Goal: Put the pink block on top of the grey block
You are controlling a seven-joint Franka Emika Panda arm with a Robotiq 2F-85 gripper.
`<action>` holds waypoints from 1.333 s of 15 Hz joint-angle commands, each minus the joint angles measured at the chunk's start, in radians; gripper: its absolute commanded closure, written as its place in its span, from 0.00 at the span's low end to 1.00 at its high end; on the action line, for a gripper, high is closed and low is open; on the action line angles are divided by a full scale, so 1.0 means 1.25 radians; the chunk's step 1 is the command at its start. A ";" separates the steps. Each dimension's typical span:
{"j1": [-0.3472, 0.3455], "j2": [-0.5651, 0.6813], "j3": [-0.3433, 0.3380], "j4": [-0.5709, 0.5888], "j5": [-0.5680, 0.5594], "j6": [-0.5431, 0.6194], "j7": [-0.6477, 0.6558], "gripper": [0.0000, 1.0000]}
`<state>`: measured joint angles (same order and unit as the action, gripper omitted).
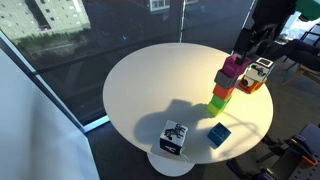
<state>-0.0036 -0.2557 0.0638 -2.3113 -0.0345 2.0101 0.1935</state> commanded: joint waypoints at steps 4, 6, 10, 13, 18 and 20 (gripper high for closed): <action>0.000 -0.084 -0.023 -0.057 0.000 -0.061 -0.064 0.00; -0.003 -0.105 -0.032 -0.079 -0.001 -0.065 -0.080 0.00; -0.007 -0.159 -0.057 -0.132 -0.001 -0.067 -0.126 0.00; -0.014 -0.202 -0.075 -0.166 -0.002 -0.074 -0.154 0.00; -0.034 -0.279 -0.097 -0.199 -0.005 -0.109 -0.174 0.00; -0.041 -0.307 -0.103 -0.203 -0.004 -0.122 -0.173 0.00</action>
<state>-0.0388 -0.5663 -0.0527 -2.5437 -0.0346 1.8881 -0.0022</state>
